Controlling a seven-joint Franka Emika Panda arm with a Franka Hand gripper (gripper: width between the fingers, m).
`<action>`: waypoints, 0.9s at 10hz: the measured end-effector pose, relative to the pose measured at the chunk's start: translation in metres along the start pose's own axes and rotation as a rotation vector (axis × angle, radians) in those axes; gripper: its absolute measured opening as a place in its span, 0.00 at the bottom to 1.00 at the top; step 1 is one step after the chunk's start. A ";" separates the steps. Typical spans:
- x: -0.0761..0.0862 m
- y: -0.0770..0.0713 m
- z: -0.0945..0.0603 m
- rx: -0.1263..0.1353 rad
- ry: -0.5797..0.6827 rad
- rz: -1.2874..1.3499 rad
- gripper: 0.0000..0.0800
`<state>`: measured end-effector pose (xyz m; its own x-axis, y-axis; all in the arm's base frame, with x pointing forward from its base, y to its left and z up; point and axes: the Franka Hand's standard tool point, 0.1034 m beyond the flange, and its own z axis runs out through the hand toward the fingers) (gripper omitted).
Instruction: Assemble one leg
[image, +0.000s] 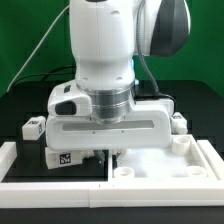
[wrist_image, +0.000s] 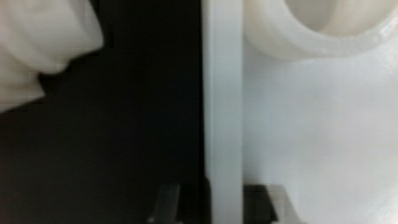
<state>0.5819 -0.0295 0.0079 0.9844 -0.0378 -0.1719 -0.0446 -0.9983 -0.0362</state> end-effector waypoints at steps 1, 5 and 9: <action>0.000 -0.002 0.001 0.001 -0.007 0.022 0.06; 0.001 -0.008 0.001 -0.015 -0.003 0.045 0.06; 0.002 -0.009 0.001 -0.015 0.005 0.036 0.32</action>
Offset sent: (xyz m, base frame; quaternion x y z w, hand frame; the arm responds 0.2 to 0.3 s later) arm 0.0149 0.0231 -0.0211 0.0247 0.0219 0.1005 0.9944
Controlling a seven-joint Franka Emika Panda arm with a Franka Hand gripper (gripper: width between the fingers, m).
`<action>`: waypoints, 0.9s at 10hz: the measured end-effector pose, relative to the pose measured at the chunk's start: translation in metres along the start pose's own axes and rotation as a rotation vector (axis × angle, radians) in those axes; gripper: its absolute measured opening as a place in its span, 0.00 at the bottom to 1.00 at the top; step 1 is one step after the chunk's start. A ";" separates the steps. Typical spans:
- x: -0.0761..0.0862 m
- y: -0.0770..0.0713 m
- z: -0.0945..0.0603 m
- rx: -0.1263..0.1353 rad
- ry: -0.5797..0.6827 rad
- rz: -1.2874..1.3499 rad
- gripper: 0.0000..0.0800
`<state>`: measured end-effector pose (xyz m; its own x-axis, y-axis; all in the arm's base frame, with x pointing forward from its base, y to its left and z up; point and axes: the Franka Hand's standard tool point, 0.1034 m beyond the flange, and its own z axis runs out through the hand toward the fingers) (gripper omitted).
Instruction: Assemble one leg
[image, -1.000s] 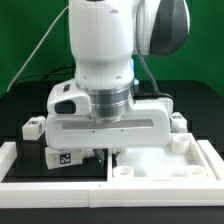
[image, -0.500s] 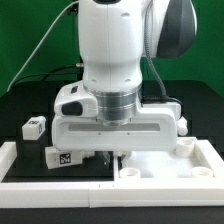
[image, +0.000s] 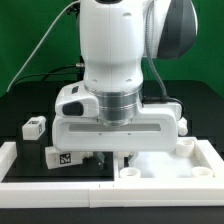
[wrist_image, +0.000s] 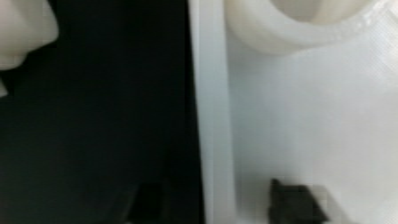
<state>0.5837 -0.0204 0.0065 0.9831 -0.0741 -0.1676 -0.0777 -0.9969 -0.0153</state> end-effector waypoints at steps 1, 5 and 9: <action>0.000 0.000 0.000 0.000 0.000 0.000 0.54; -0.020 0.013 -0.048 0.013 -0.021 -0.020 0.79; -0.023 0.015 -0.060 0.014 -0.018 -0.015 0.81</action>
Offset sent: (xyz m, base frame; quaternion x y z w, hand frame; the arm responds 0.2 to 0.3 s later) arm -0.0305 -0.0130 0.0624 -0.0069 -0.0450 -0.0348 0.9984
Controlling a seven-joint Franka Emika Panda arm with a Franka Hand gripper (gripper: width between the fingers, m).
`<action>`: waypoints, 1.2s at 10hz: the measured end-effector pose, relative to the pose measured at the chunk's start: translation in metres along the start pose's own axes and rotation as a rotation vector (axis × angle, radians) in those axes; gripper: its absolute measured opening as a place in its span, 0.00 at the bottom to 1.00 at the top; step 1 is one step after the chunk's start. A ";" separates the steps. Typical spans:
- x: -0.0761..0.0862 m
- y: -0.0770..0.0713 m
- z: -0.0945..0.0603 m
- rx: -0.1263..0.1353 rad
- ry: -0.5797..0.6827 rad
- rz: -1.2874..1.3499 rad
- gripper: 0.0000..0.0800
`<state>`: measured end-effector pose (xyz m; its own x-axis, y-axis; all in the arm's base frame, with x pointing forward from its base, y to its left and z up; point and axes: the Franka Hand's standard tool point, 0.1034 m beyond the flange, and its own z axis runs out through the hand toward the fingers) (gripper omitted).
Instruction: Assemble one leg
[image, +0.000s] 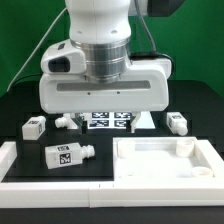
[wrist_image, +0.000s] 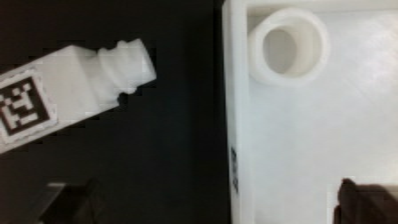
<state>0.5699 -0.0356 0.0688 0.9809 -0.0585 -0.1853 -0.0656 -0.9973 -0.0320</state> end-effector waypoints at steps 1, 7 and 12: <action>0.000 0.000 0.000 0.000 0.000 0.000 0.81; -0.044 0.069 0.001 -0.007 -0.052 -0.045 0.81; -0.052 0.065 0.007 0.036 -0.343 -0.045 0.81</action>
Offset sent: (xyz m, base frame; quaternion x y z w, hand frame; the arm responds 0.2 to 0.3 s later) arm -0.0520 -0.0439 -0.0028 0.0102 -0.0198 -0.0022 0.9997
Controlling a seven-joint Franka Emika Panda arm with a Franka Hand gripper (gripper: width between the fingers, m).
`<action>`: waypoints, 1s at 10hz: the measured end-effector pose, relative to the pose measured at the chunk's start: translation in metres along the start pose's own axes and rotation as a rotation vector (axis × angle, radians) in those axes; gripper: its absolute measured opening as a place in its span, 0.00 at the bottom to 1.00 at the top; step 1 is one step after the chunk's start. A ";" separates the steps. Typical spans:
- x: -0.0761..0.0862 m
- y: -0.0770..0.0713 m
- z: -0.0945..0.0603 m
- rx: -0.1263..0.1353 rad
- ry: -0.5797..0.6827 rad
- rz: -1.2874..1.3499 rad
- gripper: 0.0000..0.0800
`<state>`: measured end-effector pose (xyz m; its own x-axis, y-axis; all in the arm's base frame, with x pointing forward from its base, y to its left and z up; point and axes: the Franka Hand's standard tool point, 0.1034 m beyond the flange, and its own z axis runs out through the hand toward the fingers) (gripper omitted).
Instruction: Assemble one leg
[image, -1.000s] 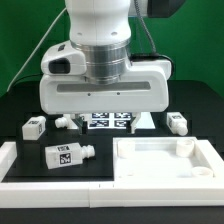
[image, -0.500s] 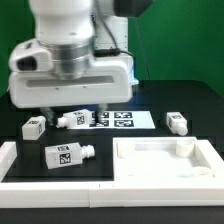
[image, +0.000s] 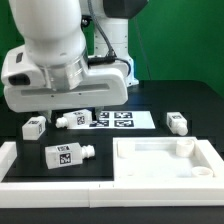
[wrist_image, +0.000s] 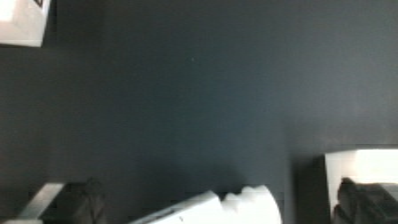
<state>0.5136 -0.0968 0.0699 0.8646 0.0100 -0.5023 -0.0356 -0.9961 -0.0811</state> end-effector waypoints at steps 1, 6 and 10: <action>-0.016 0.016 0.010 0.018 -0.105 -0.009 0.81; -0.043 0.050 0.024 0.013 -0.468 0.037 0.81; -0.050 0.088 0.052 0.019 -0.509 0.021 0.81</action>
Offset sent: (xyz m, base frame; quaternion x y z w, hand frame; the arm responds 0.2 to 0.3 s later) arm -0.0235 -0.0558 0.0235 -0.0406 -0.2662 0.0773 0.9600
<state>0.4413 -0.1805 0.0432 0.5103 0.0363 -0.8592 -0.0635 -0.9948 -0.0797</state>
